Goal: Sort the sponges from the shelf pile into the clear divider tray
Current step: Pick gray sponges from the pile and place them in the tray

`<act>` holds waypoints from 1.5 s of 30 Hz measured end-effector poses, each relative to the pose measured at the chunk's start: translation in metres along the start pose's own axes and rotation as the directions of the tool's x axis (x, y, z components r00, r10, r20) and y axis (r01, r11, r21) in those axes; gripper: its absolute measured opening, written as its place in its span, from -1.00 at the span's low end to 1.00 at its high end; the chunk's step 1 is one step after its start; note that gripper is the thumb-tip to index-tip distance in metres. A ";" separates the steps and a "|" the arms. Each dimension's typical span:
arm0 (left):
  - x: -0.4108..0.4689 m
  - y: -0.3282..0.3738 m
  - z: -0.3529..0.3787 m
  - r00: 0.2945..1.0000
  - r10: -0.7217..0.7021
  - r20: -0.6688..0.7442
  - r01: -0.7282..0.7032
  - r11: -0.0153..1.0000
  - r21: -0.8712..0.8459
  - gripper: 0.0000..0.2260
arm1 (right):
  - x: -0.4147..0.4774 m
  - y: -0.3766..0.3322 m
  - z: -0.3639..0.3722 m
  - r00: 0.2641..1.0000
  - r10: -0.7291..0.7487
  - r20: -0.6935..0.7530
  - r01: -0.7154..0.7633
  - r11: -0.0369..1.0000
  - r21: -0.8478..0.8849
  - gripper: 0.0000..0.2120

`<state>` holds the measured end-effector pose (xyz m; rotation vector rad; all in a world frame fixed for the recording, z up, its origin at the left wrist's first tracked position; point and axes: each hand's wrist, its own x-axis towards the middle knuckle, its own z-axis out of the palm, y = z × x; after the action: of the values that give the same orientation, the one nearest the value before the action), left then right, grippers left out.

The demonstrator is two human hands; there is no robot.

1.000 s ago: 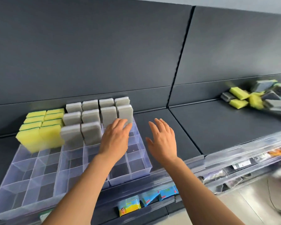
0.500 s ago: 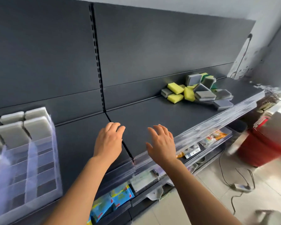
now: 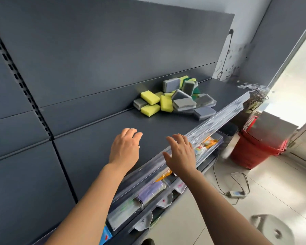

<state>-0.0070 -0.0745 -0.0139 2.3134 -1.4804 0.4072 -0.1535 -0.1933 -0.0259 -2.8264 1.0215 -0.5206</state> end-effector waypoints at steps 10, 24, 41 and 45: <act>0.131 0.042 0.075 0.994 0.099 0.040 -0.096 0.994 -0.060 -0.59 | 0.094 0.102 0.009 0.989 0.149 0.010 -0.149 0.988 -0.035 -0.49; 0.262 0.080 0.149 0.992 0.001 0.128 0.019 0.989 -0.150 -0.37 | 0.196 0.199 0.027 0.929 0.336 0.158 -0.315 0.938 -0.145 -0.43; 0.277 0.118 0.145 0.878 -0.424 0.220 0.477 0.803 -0.356 -0.43 | 0.231 0.248 0.015 0.993 0.090 -0.071 -0.081 0.989 0.125 -0.73; 0.266 0.120 0.138 0.807 -0.546 0.223 0.563 0.600 -0.568 -0.50 | 0.228 0.253 0.005 0.963 0.049 -0.264 0.000 0.983 0.184 -0.69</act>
<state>-0.0012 -0.3974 -0.0057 2.0607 -0.6482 -0.2631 -0.1406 -0.5336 -0.0158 -2.6269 0.9890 -0.9627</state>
